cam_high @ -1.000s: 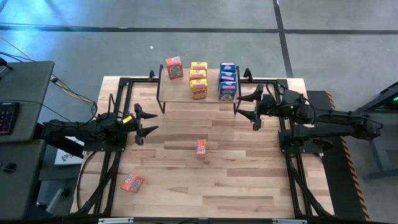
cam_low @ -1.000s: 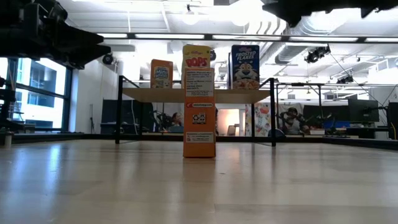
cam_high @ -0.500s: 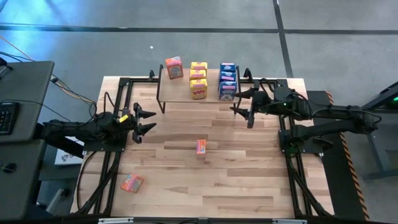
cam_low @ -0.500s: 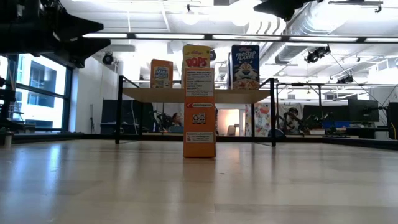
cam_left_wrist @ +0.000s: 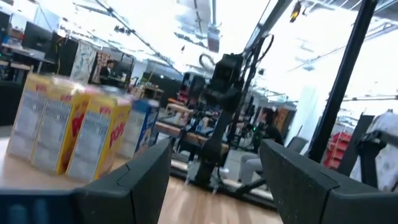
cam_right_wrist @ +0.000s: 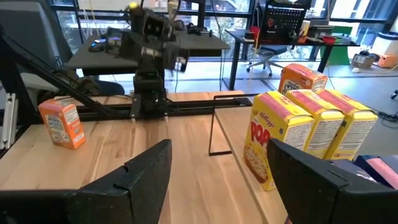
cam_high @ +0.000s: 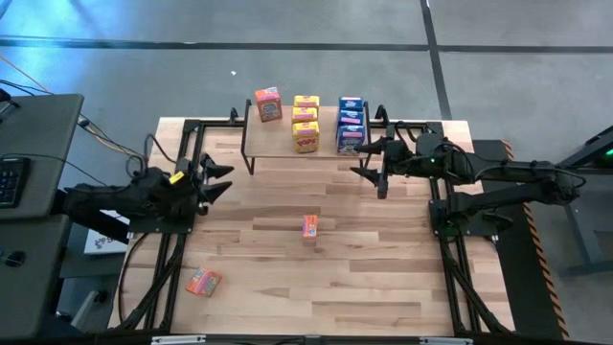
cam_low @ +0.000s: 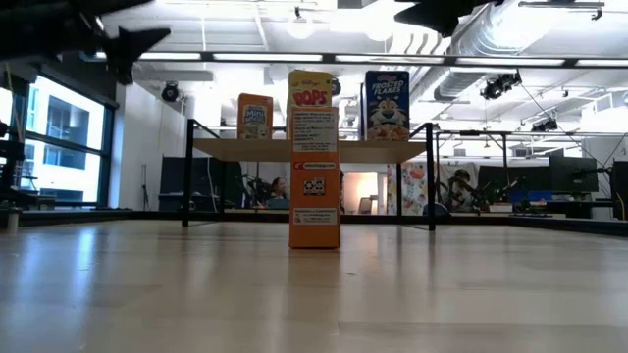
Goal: Stack cereal on shelf
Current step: Put the bottom orange cereal box on the shelf aligned with the other orange cereal box
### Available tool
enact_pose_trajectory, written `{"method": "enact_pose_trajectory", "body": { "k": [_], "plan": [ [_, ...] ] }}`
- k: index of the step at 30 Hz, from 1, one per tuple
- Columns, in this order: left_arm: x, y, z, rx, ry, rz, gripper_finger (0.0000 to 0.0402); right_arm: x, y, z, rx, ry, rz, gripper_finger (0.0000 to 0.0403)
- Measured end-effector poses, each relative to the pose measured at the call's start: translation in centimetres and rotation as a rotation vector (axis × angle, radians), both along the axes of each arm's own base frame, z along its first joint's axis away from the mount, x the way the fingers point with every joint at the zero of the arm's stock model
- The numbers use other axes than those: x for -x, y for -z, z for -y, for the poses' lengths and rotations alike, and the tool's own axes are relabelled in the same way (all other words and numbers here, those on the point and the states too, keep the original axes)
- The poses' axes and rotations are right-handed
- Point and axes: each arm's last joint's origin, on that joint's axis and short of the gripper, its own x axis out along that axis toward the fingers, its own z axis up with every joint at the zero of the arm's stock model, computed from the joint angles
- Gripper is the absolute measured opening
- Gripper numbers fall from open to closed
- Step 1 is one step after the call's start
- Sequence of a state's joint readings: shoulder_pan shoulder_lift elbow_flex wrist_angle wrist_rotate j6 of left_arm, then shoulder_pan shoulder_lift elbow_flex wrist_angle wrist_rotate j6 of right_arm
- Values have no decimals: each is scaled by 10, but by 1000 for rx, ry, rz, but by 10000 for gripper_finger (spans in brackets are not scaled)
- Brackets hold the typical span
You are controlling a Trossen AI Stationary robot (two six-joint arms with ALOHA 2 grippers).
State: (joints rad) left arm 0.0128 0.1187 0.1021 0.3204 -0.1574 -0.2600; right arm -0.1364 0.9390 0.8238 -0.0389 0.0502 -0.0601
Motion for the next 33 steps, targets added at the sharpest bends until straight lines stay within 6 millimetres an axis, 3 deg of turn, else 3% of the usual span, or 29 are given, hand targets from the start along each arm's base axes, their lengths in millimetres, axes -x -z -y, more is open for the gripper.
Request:
{"method": "enact_pose_trajectory", "body": {
  "k": [7,14,22,26,33],
  "plan": [
    [6,-50,0,28,-1,-138,237,0,2,0,-28,3,-13,257],
    [4,-107,0,212,18,-303,237,1,5,0,-43,5,-41,257],
    [-8,-160,0,425,10,-463,237,1,5,0,-42,5,-49,257],
    [-13,-177,1,533,19,-573,237,1,8,0,-45,5,-75,257],
    [-23,-177,9,718,-17,-815,237,3,12,0,-51,6,-124,257]
  ]
}}
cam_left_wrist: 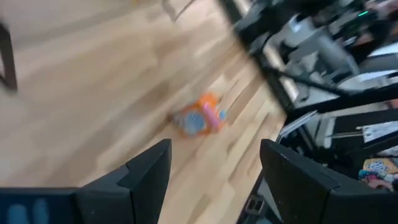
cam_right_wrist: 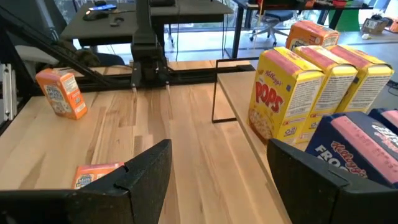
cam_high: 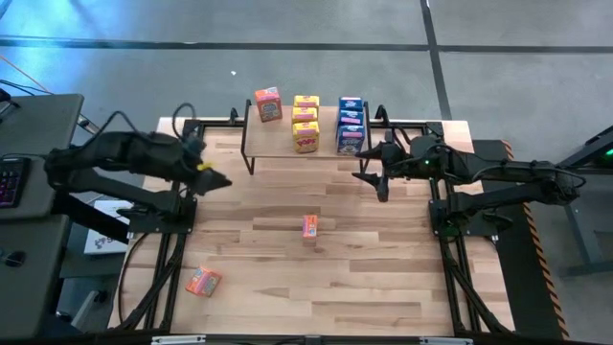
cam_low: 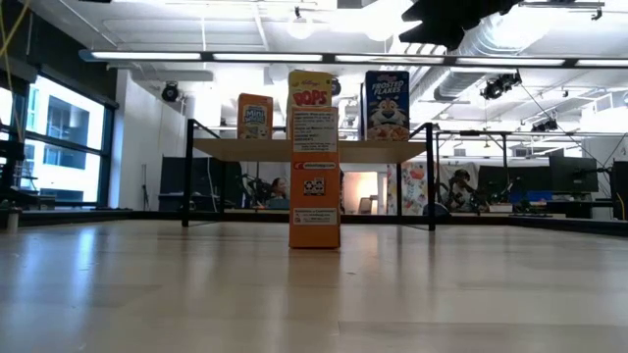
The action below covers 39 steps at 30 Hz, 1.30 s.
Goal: Stack cereal on shelf
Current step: Put the bottom orange cereal box on the shelf aligned with the other orange cereal box
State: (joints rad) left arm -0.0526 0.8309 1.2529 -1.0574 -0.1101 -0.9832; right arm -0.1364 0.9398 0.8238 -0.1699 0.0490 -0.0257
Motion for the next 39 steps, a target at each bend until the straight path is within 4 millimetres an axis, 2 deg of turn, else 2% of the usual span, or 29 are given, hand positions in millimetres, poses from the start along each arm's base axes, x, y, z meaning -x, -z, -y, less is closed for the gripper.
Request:
{"method": "enact_pose_trajectory", "body": {
  "k": [5,11,19,39],
  "plan": [
    [-7,17,15,99,2,-207,237,0,1,0,-1,0,-7,257],
    [-19,37,42,130,-22,-436,237,0,1,0,-1,0,-7,257],
    [-33,54,83,144,12,-567,237,0,1,0,-1,0,-7,257],
    [-30,102,171,143,-2,-871,237,-13,8,2,-3,0,-24,257]
  ]
}}
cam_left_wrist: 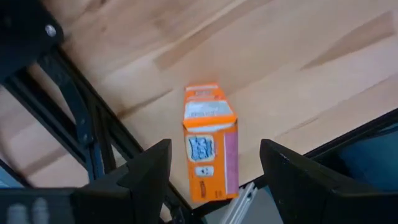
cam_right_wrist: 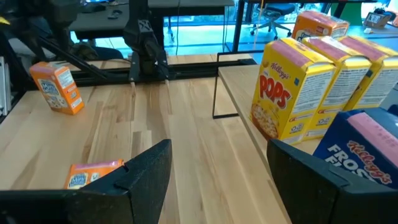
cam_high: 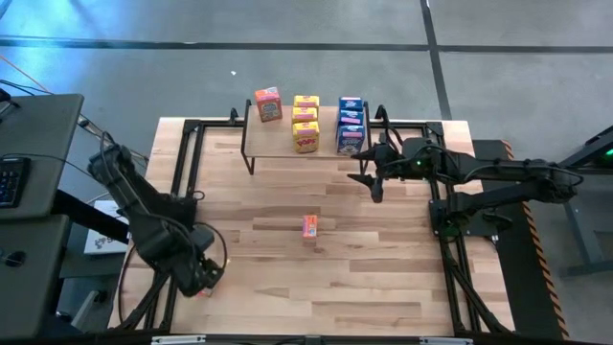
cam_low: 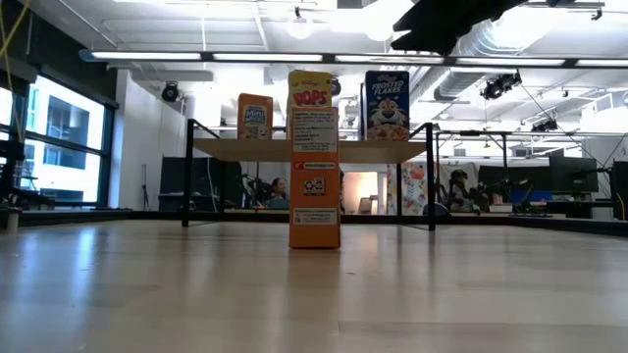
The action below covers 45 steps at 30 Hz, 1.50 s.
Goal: Stack cereal on shelf
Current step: Put the bottom orange cereal box on the shelf aligned with the other orange cereal box
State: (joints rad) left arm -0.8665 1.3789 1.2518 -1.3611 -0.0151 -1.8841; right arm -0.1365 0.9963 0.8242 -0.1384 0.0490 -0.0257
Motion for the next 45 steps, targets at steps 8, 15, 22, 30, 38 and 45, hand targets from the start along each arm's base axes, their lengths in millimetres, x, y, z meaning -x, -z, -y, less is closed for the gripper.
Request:
{"method": "enact_pose_trajectory", "body": {
  "k": [8,15,22,30,38,45],
  "plan": [
    [4,12,21,-11,-40,-26,237,0,-1,0,-2,1,7,257],
    [6,23,33,-44,-79,-50,237,0,-1,0,-2,1,9,257],
    [0,33,43,-41,-77,-51,237,0,-1,0,-2,1,10,257],
    [-2,42,47,-71,-100,-76,237,0,-1,0,-2,-1,13,257],
    [-3,33,44,-68,-107,-14,237,-1,-2,0,-1,-7,22,257],
    [-1,33,41,-96,-107,-39,237,-1,-3,0,2,-7,33,257]
  ]
}}
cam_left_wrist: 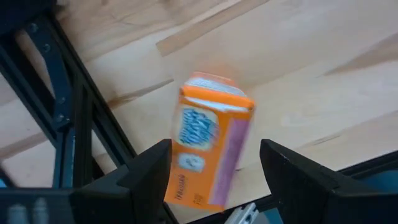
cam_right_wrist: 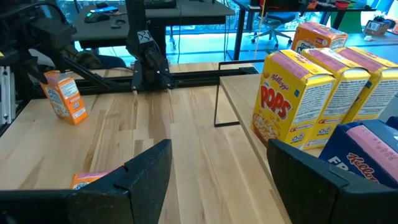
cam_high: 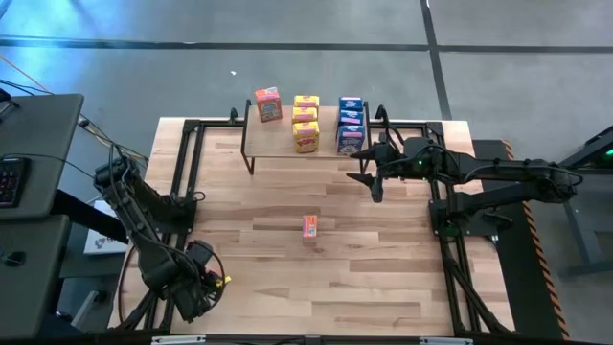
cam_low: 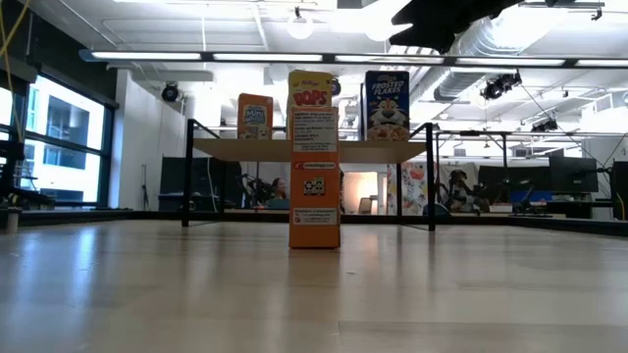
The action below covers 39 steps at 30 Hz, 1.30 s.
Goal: Stack cereal on shelf
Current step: Put the bottom orange cereal box on the shelf aligned with the other orange cereal box
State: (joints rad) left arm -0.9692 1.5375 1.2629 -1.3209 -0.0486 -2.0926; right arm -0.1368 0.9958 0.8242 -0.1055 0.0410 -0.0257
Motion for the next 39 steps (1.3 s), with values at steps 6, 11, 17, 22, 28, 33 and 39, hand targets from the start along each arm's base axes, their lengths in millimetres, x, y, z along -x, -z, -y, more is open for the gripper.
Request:
{"method": "enact_pose_trajectory", "body": {
  "k": [6,11,17,22,28,33,39],
  "plan": [
    [2,0,-2,-20,0,-18,237,0,0,0,0,0,-1,257],
    [2,3,-2,-1,-10,-38,237,0,0,0,0,0,-1,257],
    [3,12,-1,20,-3,-65,237,0,0,0,0,0,-2,257],
    [2,12,0,28,-2,-57,237,0,0,0,0,0,-2,257],
    [2,13,0,27,-2,-58,237,0,0,0,0,0,-2,257],
    [1,16,2,16,-2,-65,236,0,0,0,0,-1,-2,257],
    [1,17,2,14,-2,-67,236,0,0,0,0,0,-2,257]
  ]
}}
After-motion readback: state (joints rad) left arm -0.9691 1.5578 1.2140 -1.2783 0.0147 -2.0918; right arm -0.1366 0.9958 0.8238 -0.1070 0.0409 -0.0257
